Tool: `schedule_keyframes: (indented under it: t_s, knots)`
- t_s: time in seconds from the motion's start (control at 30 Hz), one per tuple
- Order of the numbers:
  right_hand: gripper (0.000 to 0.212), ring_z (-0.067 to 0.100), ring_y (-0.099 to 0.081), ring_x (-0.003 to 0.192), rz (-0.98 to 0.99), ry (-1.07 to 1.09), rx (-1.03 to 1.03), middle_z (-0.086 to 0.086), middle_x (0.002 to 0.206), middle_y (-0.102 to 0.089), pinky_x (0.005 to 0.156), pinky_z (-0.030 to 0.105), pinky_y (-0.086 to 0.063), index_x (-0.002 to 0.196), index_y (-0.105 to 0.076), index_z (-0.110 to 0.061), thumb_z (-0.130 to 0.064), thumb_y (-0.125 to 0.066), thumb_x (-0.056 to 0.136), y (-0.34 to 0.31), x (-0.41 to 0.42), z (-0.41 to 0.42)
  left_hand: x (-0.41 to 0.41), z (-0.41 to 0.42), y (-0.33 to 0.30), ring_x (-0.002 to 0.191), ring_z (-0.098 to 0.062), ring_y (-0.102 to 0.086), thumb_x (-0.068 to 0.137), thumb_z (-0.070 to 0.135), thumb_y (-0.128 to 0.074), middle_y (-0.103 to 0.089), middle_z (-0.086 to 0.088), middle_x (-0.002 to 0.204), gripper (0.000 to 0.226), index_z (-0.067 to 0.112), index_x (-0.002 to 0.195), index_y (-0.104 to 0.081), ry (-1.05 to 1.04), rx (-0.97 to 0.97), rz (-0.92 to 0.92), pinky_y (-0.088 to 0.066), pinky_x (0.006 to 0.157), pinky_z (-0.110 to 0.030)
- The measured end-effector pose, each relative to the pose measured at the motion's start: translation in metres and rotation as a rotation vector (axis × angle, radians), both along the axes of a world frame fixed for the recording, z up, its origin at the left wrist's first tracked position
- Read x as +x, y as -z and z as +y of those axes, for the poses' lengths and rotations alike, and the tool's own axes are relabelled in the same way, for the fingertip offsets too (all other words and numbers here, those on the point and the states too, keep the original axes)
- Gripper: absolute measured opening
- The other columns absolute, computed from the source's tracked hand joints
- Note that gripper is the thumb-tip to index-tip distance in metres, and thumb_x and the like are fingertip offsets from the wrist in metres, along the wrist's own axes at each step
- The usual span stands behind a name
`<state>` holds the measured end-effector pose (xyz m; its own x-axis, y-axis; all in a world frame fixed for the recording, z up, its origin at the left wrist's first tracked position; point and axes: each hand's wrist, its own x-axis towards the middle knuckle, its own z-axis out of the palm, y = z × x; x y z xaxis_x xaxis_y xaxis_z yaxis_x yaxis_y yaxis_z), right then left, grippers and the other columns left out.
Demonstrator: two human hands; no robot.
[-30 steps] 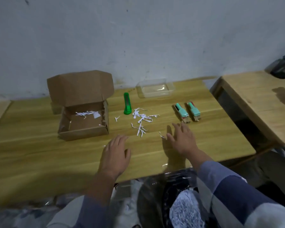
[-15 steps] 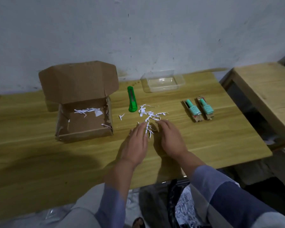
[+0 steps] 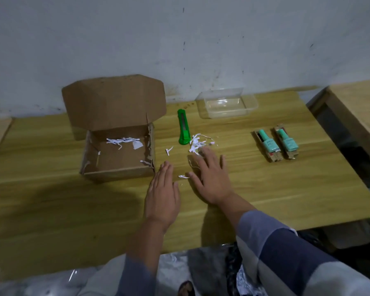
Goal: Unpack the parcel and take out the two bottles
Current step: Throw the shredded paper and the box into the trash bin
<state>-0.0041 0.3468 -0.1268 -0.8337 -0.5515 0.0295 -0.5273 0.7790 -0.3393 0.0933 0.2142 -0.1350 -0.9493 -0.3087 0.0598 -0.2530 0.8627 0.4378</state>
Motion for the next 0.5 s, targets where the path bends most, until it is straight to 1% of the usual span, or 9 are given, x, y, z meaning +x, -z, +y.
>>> schedule_keyframes:
  t_s: [0.07,0.17,0.23,0.3,0.37,0.4,0.47,0.5]
  knots:
    - [0.054,0.027,-0.024,0.144,0.085,-0.057,0.011,0.006,0.152,-0.035,0.113,0.059,-0.015,0.132,-0.048,-0.025,-0.050,-0.032,0.087,-0.005,-0.008,-0.013,0.000,0.000,0.000,0.146,-0.011,-0.018,0.096,0.024,-0.029,-0.022,-0.001,0.158,0.055,0.012,0.149,-0.024,-0.034,-0.001,-0.005,-0.016,0.120,-0.028]
    - [0.053,0.022,-0.027,0.144,0.090,-0.199,0.009,0.001,0.150,-0.040,0.114,0.055,-0.016,0.132,-0.049,-0.022,-0.041,-0.022,0.089,-0.011,-0.024,-0.034,-0.002,0.002,0.001,0.145,-0.012,-0.021,0.091,0.024,-0.032,-0.025,-0.001,0.157,0.059,0.010,0.148,-0.025,-0.072,-0.018,-0.009,-0.018,0.119,-0.029]
    - [0.054,0.017,-0.025,0.144,0.080,-0.297,0.017,-0.003,0.152,-0.037,0.115,0.051,-0.012,0.136,-0.045,-0.023,-0.037,-0.018,0.092,-0.013,-0.032,-0.047,-0.002,0.004,0.000,0.145,-0.013,-0.023,0.089,0.024,-0.033,-0.028,-0.002,0.156,0.061,0.010,0.148,-0.027,-0.077,-0.012,-0.013,-0.020,0.119,-0.031]
    - [0.048,0.013,-0.020,0.146,0.039,-0.352,0.075,-0.008,0.155,-0.029,0.116,0.047,-0.007,0.142,-0.038,-0.026,-0.032,-0.023,0.097,-0.012,-0.036,-0.053,-0.001,0.005,0.000,0.144,-0.014,-0.024,0.089,0.024,-0.033,-0.031,-0.002,0.155,0.060,0.010,0.147,-0.028,-0.085,0.004,-0.009,-0.021,0.119,-0.032]
    - [0.046,0.012,-0.018,0.146,0.017,-0.381,0.132,-0.010,0.156,-0.026,0.117,0.046,-0.004,0.144,-0.034,-0.026,-0.028,-0.028,0.098,-0.009,-0.037,-0.052,-0.002,0.005,0.000,0.144,-0.014,-0.026,0.089,0.023,-0.032,-0.034,-0.002,0.153,0.058,0.011,0.146,-0.031,-0.094,0.011,0.003,-0.022,0.118,-0.031]
    - [0.047,0.012,-0.020,0.145,0.025,-0.386,0.129,-0.010,0.155,-0.029,0.118,0.047,-0.005,0.143,-0.035,-0.025,-0.030,-0.027,0.098,-0.007,-0.036,-0.048,-0.003,0.005,0.000,0.143,-0.015,-0.027,0.090,0.023,-0.031,-0.035,-0.003,0.153,0.058,0.010,0.146,-0.031,-0.097,0.009,0.009,-0.022,0.118,-0.031]
    - [0.053,0.015,-0.031,0.142,0.054,-0.375,0.070,-0.005,0.150,-0.040,0.116,0.049,-0.012,0.138,-0.045,-0.022,-0.039,-0.022,0.094,-0.005,-0.030,-0.035,-0.004,0.005,0.000,0.143,-0.015,-0.028,0.090,0.024,-0.025,-0.036,-0.003,0.152,0.058,0.010,0.145,-0.032,-0.094,-0.008,0.016,-0.021,0.117,-0.030]
    - [0.055,0.016,-0.035,0.140,0.075,-0.375,0.044,-0.003,0.147,-0.045,0.116,0.049,-0.014,0.134,-0.050,-0.020,-0.044,-0.024,0.092,-0.003,-0.025,-0.027,-0.004,0.004,0.000,0.143,-0.015,-0.028,0.089,0.027,-0.022,-0.037,-0.003,0.151,0.060,0.010,0.145,-0.033,-0.094,-0.017,0.019,-0.021,0.117,-0.029]
